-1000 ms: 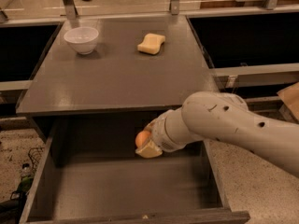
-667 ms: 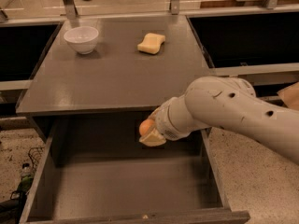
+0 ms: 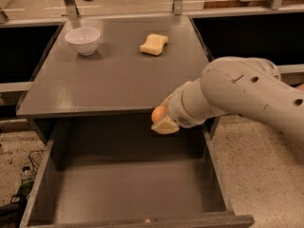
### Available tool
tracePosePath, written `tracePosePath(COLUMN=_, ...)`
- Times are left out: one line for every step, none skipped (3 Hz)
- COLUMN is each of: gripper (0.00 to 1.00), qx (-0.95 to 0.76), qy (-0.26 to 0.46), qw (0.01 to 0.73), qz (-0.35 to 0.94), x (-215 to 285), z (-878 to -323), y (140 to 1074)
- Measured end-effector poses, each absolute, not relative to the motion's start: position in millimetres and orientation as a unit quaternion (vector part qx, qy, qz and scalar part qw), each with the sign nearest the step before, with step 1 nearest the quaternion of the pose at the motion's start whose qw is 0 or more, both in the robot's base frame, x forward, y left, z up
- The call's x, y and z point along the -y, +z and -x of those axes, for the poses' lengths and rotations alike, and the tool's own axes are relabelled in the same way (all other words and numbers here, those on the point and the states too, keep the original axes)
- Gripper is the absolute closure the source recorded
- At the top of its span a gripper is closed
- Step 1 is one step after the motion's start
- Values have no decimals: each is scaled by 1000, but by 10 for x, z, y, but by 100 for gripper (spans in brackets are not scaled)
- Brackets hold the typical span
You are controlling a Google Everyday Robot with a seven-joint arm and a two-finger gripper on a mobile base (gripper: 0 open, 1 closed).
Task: Pick orange from top drawer and place on counter
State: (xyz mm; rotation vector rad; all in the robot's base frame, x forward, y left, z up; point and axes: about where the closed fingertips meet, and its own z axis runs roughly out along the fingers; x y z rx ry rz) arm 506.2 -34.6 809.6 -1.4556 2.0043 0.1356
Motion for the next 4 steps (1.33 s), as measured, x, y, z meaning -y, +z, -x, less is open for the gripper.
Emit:
tracePosePath(gripper=100, qx=-770, qy=36, qw=334, qz=543, x=522, z=-5094, y=8287)
tracePosePath(gripper=100, qx=-782, qy=13, qw=340, qz=522, x=775, z=-5050, y=8548)
tracePosePath(gripper=100, qx=-782, qy=13, qw=340, qz=522, x=775, z=-5050, y=8548)
tracePosePath(gripper=100, qx=-783, qy=10, qw=350, qz=514, x=726, z=-5186, y=8542)
